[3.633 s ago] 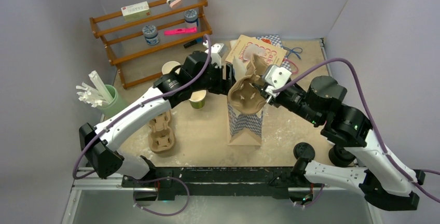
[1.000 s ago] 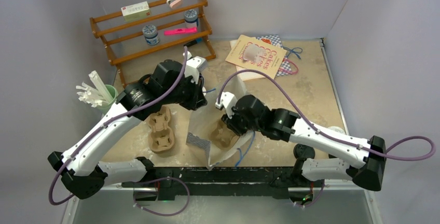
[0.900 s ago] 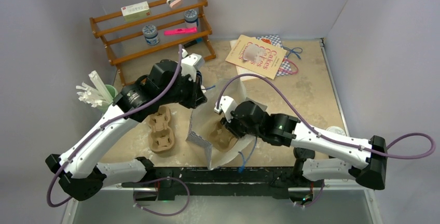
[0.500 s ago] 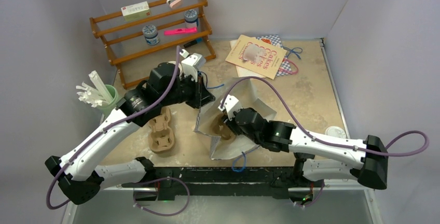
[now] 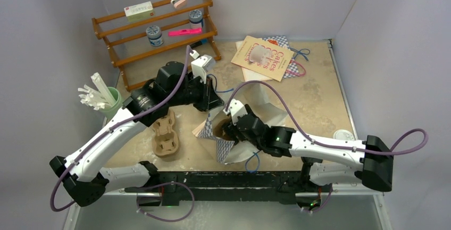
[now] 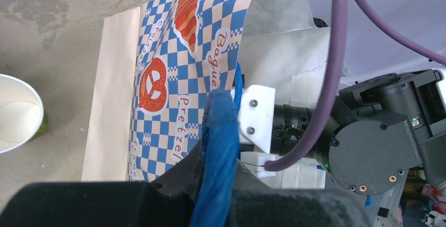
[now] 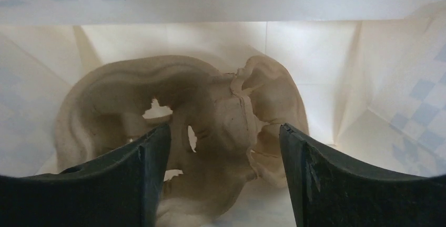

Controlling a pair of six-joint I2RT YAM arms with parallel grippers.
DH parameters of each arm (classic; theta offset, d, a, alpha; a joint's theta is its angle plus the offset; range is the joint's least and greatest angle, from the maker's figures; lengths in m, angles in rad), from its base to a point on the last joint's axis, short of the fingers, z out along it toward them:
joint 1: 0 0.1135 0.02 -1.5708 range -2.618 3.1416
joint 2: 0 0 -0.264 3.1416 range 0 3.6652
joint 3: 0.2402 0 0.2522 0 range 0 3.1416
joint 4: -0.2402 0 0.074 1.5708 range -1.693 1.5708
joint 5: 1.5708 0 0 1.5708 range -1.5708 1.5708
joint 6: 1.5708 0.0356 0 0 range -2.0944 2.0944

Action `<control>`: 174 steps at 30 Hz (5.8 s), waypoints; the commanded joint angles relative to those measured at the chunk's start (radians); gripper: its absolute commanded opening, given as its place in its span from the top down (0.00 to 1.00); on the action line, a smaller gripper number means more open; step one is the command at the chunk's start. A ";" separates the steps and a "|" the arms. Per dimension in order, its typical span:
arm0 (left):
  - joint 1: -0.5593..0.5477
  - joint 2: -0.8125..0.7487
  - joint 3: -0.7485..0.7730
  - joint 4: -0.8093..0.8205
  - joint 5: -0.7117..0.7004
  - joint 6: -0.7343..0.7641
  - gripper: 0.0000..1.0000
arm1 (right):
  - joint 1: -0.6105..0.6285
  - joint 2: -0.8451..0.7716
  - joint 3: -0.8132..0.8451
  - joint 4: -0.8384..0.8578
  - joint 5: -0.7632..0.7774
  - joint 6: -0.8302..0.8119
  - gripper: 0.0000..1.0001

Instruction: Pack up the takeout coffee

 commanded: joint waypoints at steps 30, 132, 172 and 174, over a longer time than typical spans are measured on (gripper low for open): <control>-0.001 0.094 0.206 -0.011 -0.054 -0.025 1.00 | -0.097 -0.062 0.048 -0.185 -0.357 -0.004 1.00; -0.030 0.041 -0.237 0.579 0.020 -0.191 1.00 | -0.494 0.014 0.399 -0.530 -0.152 0.473 0.90; -0.031 0.032 0.284 0.006 -0.153 -0.189 0.59 | -0.496 0.011 0.887 -1.036 -0.005 0.563 0.21; -0.031 0.125 0.375 0.003 -0.099 -0.158 0.65 | -0.496 0.001 0.858 -1.039 -0.024 0.598 0.26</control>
